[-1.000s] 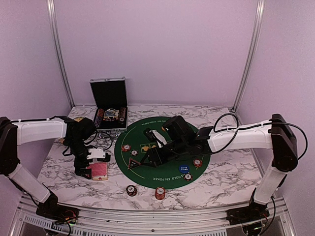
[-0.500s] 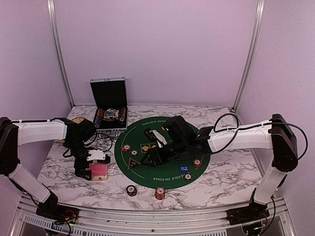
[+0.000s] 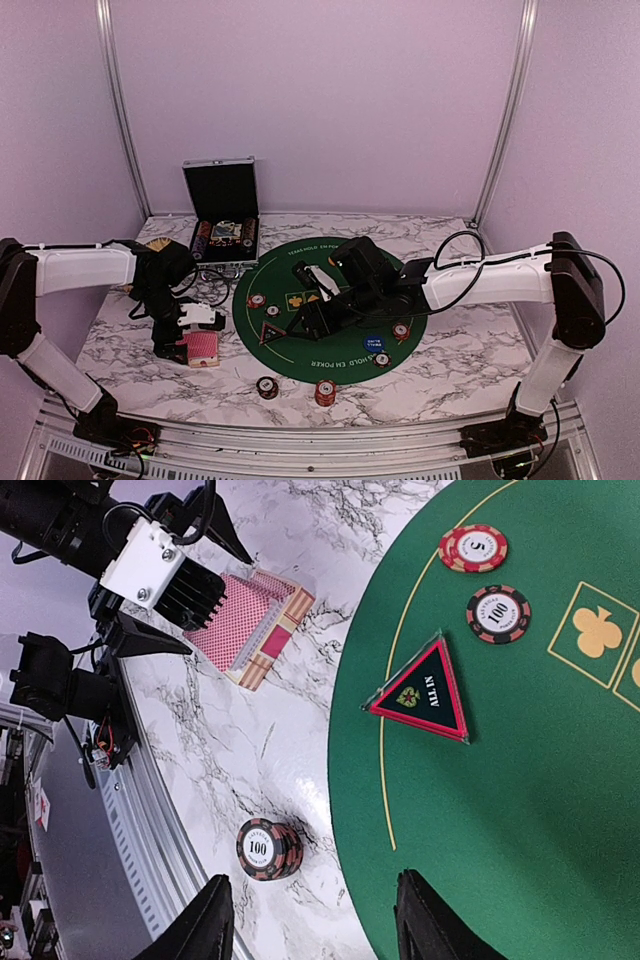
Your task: Distribute texas hold em gaming equipment
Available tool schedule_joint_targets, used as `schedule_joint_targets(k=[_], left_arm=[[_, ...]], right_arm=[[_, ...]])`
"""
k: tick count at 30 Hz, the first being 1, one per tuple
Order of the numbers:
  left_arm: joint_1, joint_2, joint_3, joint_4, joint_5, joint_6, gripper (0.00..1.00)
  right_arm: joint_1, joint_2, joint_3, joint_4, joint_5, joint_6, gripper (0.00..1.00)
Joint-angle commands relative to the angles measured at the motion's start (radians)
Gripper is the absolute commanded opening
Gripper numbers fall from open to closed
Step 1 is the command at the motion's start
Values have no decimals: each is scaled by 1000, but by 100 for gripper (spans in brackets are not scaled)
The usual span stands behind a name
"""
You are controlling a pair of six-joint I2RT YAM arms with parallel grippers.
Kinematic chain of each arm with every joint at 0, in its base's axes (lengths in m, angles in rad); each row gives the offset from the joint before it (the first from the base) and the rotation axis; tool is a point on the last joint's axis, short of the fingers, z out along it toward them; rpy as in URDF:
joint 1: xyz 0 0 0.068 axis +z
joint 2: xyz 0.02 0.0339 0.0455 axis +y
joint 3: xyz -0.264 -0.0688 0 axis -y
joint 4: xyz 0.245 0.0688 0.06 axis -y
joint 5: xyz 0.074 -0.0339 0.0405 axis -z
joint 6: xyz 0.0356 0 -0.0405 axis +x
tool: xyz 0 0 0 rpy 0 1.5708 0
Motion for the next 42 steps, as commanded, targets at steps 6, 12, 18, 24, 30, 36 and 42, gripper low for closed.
schedule_joint_targets(k=[6, 12, 18, 24, 30, 36, 42], left_arm=[[-1, 9, -43, 4, -8, 34, 99], [10, 17, -34, 17, -3, 36, 99], [23, 34, -39, 41, -4, 42, 99], [26, 42, -45, 51, -4, 52, 99], [26, 39, -49, 52, 2, 60, 99], [26, 33, -54, 54, 9, 70, 99], [26, 48, -65, 72, -3, 78, 99]], right_arm=[[-7, -36, -2, 6, 11, 7, 54], [-7, -34, 1, 6, 10, 8, 53], [-7, -37, 3, 0, 11, 8, 52], [-9, -39, 4, -4, 14, 8, 51], [-13, -38, 5, -3, 12, 9, 50], [-18, -37, 2, 0, 5, 11, 49], [-23, -40, 1, 0, 1, 10, 48]])
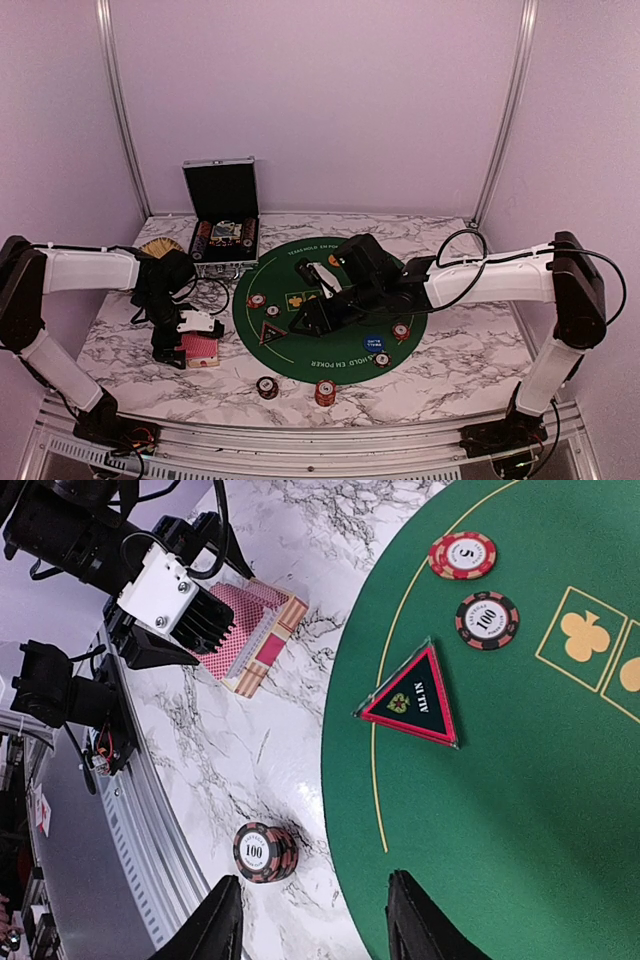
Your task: Distribute texas hold em gaming equipment
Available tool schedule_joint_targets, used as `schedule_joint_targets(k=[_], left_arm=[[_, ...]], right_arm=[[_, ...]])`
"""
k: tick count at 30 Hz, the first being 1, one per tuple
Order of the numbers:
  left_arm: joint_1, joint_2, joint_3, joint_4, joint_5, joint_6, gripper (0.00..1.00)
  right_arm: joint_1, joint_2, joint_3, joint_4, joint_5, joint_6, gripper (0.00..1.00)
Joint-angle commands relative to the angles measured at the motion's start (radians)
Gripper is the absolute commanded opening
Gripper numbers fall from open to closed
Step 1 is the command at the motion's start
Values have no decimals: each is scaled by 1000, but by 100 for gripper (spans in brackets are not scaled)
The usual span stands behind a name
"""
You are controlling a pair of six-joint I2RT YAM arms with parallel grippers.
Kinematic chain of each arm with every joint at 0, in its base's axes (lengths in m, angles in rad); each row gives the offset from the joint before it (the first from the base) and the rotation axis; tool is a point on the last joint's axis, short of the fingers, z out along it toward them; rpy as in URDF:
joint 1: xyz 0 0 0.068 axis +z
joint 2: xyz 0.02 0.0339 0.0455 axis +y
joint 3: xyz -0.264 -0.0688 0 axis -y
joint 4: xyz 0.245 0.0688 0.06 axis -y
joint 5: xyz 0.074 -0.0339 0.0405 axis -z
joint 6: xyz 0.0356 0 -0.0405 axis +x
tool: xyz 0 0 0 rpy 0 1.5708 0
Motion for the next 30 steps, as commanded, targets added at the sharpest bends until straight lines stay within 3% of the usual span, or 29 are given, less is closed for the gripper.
schedule_joint_targets(k=[1, 22, 30], left_arm=[[6, 17, -17, 18, 6, 18, 99], [5, 1, -49, 69, 17, 27, 94], [6, -19, -55, 80, 12, 23, 79]], right_arm=[[-10, -35, 0, 0, 0, 9, 48], [-23, -34, -25, 27, -17, 25, 42], [-23, -31, -29, 35, -20, 27, 41]])
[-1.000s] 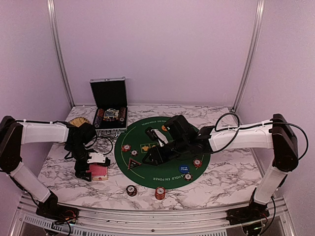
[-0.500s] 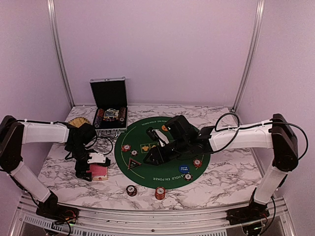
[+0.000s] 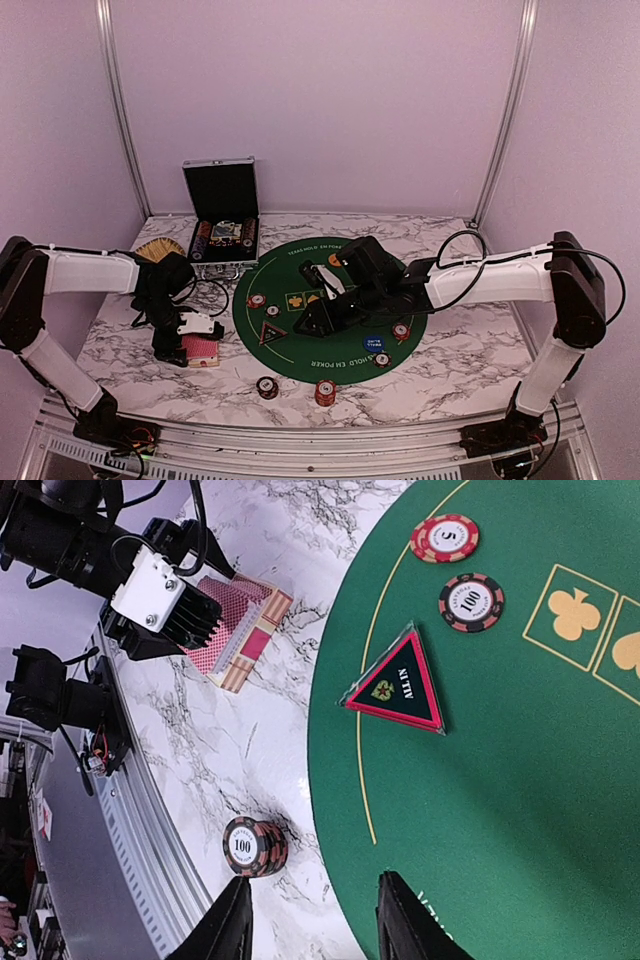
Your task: Distribute texas hold em gaming equipment
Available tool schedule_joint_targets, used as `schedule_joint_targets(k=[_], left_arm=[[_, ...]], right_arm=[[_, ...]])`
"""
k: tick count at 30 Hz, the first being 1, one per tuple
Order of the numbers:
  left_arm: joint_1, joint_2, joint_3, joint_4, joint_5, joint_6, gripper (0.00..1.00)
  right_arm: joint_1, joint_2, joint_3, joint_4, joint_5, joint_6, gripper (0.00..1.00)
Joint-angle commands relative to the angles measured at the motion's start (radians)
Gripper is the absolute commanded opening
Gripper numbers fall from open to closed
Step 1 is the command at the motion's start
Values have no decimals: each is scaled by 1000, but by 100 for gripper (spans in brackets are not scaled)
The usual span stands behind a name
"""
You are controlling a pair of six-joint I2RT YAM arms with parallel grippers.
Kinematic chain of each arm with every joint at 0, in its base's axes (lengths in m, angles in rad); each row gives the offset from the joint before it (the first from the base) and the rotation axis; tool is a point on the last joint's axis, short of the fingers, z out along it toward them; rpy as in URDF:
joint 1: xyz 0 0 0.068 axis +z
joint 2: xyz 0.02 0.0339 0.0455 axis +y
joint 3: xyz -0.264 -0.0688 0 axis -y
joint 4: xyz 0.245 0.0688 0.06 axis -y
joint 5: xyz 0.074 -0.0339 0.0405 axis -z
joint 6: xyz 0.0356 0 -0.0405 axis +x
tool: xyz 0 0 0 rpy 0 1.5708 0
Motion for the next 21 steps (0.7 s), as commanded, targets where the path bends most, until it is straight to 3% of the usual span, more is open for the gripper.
schedule_joint_targets(k=[1, 8, 16, 21], left_arm=[[1, -25, -16, 13, 11, 11, 77], [1, -37, -31, 12, 10, 8, 67], [1, -61, -16, 10, 24, -12, 48], [1, -67, -26, 10, 21, -20, 47]], right_arm=[[-7, -29, -4, 28, -11, 9, 41], [-9, -27, -11, 38, -15, 14, 40], [-23, -12, -10, 61, -40, 22, 39], [-28, -6, -10, 77, -55, 27, 39]])
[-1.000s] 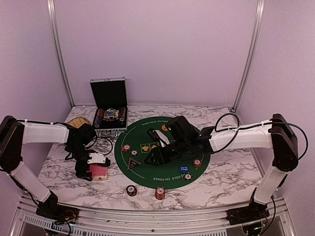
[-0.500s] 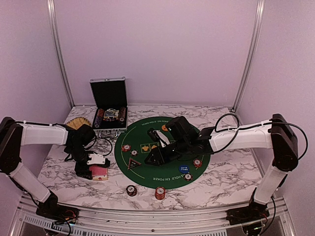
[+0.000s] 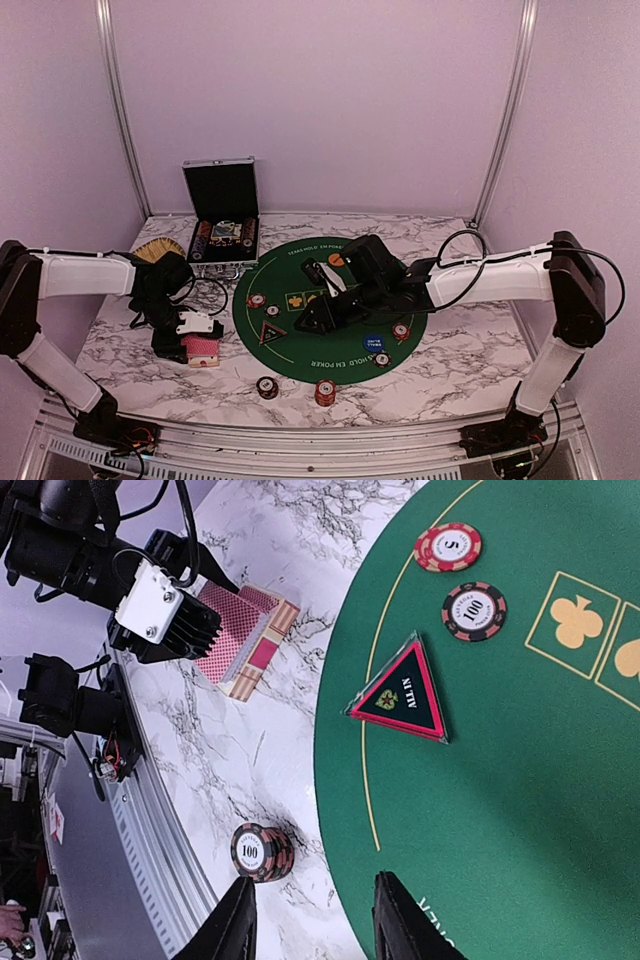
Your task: Distribute texas hold em gaming equipment
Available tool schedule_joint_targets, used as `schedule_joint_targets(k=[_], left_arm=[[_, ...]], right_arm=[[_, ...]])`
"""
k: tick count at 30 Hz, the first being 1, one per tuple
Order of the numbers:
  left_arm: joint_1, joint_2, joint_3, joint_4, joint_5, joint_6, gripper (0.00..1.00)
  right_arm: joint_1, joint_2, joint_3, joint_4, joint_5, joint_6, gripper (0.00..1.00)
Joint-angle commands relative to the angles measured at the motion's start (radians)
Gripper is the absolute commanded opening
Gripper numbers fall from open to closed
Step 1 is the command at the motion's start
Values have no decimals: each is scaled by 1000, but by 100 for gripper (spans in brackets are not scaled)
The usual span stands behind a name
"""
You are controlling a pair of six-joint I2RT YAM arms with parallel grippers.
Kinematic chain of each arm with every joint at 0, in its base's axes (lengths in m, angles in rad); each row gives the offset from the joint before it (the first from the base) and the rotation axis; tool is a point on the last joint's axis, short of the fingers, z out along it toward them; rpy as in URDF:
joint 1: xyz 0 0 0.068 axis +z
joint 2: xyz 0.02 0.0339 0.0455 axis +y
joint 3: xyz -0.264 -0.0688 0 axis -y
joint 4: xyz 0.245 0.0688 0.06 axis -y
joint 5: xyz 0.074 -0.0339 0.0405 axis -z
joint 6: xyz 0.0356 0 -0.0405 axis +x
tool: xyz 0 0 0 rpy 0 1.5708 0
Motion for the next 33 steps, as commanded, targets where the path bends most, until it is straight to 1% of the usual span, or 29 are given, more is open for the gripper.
schedule_joint_targets(k=[1, 3, 8, 11, 15, 18, 24, 26, 29, 33], left_arm=[[1, -33, -11, 1, 19, -14, 47], [1, -39, -7, 0, 24, -21, 45], [1, -58, -3, 2, 40, -34, 32], [1, -60, -17, 9, 40, -42, 27], [1, -66, -11, 12, 47, -62, 25], [1, -80, 23, 9, 61, -86, 23], [-1, -96, 153, -33, 120, -162, 20], [-4, -96, 188, -47, 129, -178, 18], [-16, -100, 225, -56, 136, -199, 15], [-32, -105, 261, -57, 145, -233, 14]], right_arm=[[-12, -5, 4, 43, -24, 14, 39], [-14, 1, 6, 57, -35, 19, 39], [-19, 23, 23, 68, -55, 27, 39], [-21, 26, 23, 83, -66, 37, 39], [-26, 30, 22, 93, -81, 48, 39], [-33, 36, 28, 140, -103, 65, 39], [-41, 76, 50, 230, -168, 137, 40], [-43, 98, 73, 257, -192, 159, 42], [-46, 130, 100, 306, -231, 196, 50], [-61, 177, 115, 453, -316, 289, 58]])
